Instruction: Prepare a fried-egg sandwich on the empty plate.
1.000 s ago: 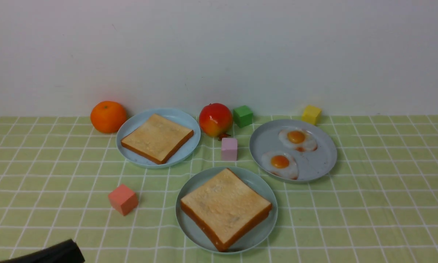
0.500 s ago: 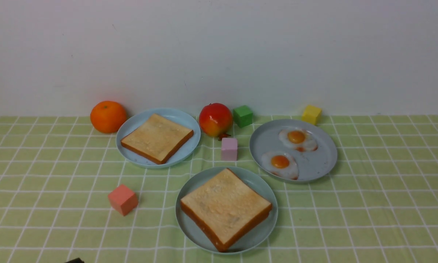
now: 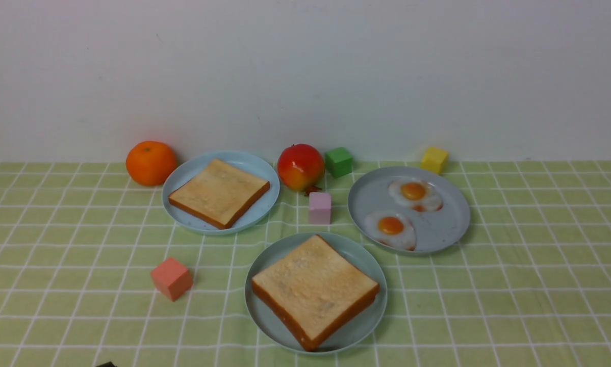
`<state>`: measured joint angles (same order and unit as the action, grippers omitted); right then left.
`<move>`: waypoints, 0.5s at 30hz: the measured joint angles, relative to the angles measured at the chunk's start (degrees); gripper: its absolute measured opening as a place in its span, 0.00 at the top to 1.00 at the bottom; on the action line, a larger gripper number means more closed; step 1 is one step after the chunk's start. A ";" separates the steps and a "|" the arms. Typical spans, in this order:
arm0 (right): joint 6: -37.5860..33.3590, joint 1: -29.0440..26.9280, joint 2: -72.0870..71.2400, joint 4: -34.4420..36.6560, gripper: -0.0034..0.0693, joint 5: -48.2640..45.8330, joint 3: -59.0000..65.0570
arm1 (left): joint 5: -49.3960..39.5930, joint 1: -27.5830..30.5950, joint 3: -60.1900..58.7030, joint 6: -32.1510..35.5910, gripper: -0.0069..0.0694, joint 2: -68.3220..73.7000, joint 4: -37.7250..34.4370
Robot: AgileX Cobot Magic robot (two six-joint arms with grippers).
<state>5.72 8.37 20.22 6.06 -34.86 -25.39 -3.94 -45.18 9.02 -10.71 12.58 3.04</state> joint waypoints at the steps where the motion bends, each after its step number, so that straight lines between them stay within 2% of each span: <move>1: -1.78 -2.85 -2.27 1.49 0.97 2.59 3.79 | -0.02 0.00 0.00 0.00 0.93 0.00 0.00; 6: -9.01 -9.73 -15.17 5.34 0.97 9.98 19.10 | -0.02 0.00 0.00 0.00 0.93 0.00 0.05; 10: -9.73 -10.07 -20.45 4.69 0.97 11.93 25.69 | -0.08 0.00 0.00 0.00 0.93 0.00 0.05; 15: -9.20 -9.96 -20.77 4.57 0.97 11.93 26.25 | -0.17 0.00 0.00 0.00 0.93 0.06 0.10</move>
<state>-3.48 -1.59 -0.55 10.63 -22.93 0.86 -4.11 -45.18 9.02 -10.71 12.63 3.14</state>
